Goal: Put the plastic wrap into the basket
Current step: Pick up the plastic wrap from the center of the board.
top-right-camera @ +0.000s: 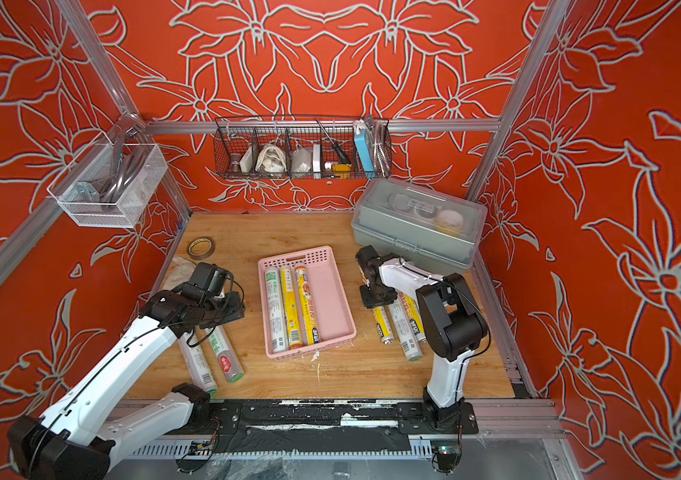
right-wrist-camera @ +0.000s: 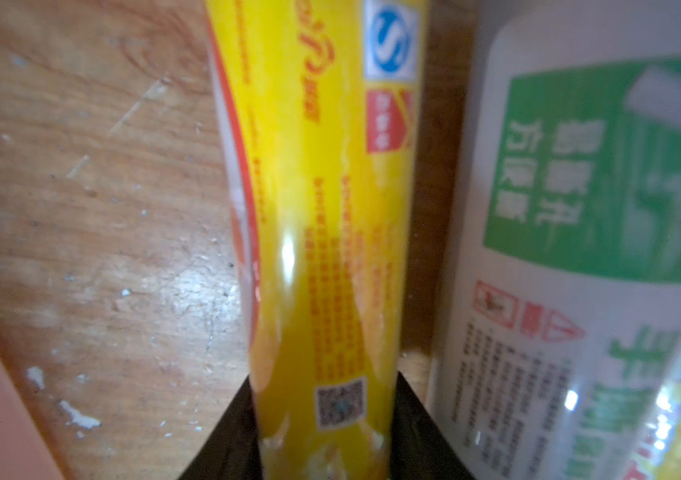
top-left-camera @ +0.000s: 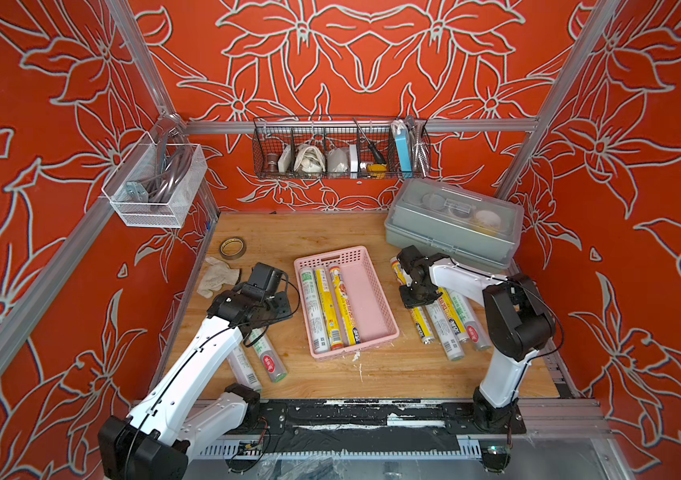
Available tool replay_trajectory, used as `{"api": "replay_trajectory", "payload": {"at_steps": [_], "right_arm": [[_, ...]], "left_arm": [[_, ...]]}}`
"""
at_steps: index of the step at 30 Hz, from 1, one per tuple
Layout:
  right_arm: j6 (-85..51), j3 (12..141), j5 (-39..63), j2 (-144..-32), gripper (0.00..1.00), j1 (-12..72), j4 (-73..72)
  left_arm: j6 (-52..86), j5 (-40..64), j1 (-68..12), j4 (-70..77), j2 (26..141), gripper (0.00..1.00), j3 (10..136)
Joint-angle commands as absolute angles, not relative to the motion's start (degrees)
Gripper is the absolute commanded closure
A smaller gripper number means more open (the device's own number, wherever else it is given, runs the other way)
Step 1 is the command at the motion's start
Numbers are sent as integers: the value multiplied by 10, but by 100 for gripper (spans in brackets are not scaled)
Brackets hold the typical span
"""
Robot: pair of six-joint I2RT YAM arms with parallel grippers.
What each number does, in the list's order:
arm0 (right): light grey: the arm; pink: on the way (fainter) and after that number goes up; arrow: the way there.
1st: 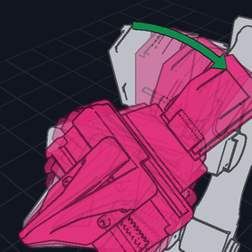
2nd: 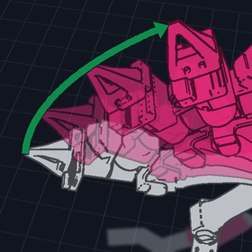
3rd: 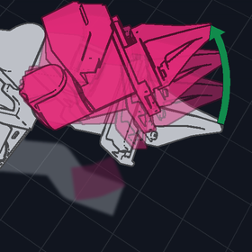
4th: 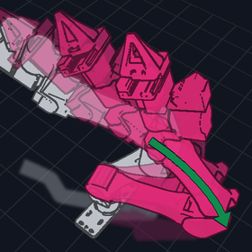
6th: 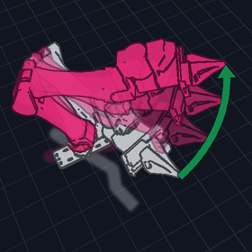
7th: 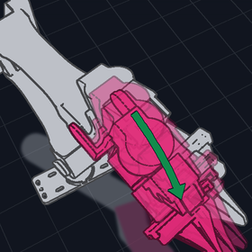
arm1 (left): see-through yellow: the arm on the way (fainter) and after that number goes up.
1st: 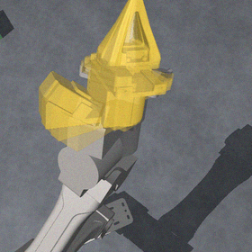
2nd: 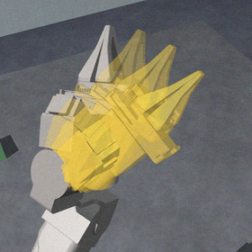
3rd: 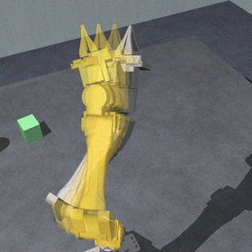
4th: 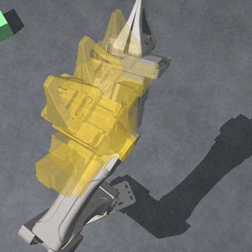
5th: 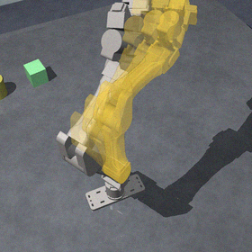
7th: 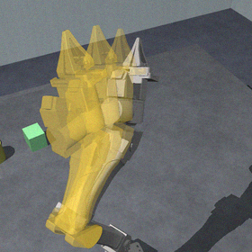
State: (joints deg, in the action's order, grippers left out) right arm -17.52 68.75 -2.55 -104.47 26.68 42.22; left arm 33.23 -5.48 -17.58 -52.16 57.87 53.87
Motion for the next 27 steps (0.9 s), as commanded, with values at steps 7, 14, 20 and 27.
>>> {"api": "replay_trajectory", "payload": {"at_steps": [7,14,20,27], "right_arm": [[-187,722,-39,-999,65,271,480],[-199,774,-77,-957,66,272,556],[-212,840,-49,-933,68,286,601],[-247,861,59,-913,70,327,559]], "left_arm": [[328,-62,-172,-524,549,46,537],[325,-64,-171,-526,552,45,543],[325,-63,-170,-526,552,45,543],[323,-61,-171,-524,553,45,540]]}}
